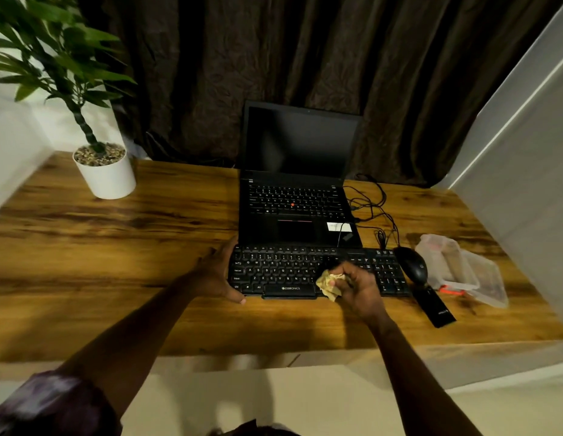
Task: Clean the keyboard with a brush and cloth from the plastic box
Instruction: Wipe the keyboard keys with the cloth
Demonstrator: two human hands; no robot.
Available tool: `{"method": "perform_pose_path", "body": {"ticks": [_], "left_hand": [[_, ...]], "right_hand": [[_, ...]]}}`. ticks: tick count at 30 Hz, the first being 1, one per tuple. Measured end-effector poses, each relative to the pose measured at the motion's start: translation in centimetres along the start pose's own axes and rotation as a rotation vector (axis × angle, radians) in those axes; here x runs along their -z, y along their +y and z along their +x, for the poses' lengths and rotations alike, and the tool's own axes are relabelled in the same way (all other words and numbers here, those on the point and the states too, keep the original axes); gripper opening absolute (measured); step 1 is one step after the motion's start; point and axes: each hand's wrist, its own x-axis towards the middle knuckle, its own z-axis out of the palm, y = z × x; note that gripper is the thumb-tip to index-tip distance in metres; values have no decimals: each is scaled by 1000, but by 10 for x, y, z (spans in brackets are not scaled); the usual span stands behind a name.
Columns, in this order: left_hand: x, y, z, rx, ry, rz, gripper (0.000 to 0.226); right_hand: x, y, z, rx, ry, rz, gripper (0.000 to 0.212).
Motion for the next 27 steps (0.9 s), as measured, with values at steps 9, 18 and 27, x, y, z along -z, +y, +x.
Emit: {"method": "perform_pose_path", "body": {"ticks": [9, 18, 27], "left_hand": [[2, 5, -3, 19, -10, 14, 155], [7, 11, -10, 27, -3, 21, 156], [23, 7, -23, 116, -97, -133, 155]], "right_hand": [[-17, -7, -5, 11, -22, -9, 33], [-69, -53, 10, 81, -211, 15, 16], [-51, -38, 13, 21, -198, -33, 27]]}}
